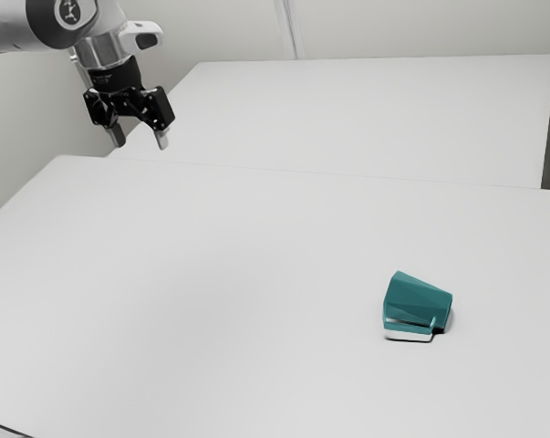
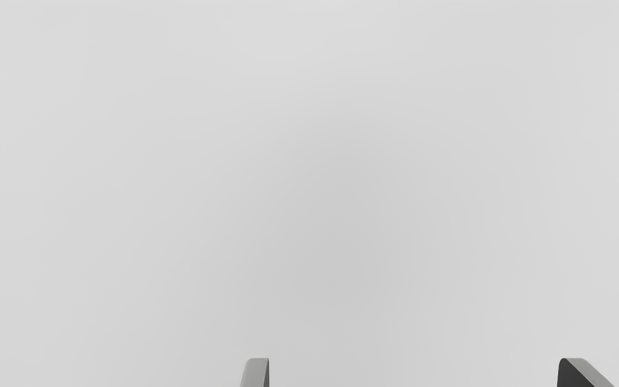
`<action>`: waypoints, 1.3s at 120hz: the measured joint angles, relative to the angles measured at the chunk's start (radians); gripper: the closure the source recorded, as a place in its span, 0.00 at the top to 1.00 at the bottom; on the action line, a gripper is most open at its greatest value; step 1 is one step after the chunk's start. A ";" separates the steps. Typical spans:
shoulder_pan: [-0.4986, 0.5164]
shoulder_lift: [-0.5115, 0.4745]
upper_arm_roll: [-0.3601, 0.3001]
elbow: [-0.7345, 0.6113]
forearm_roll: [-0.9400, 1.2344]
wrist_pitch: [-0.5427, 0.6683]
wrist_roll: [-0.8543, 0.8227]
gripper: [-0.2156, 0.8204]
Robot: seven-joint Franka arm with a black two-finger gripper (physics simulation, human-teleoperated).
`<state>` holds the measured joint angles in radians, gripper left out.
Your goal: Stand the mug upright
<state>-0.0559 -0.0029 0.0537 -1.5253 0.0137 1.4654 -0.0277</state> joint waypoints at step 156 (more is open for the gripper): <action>-0.033 0.042 -0.014 -0.553 -0.933 0.632 0.532 0.77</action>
<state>-0.0889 0.0395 0.0402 -2.0781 -0.9192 2.0978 0.5046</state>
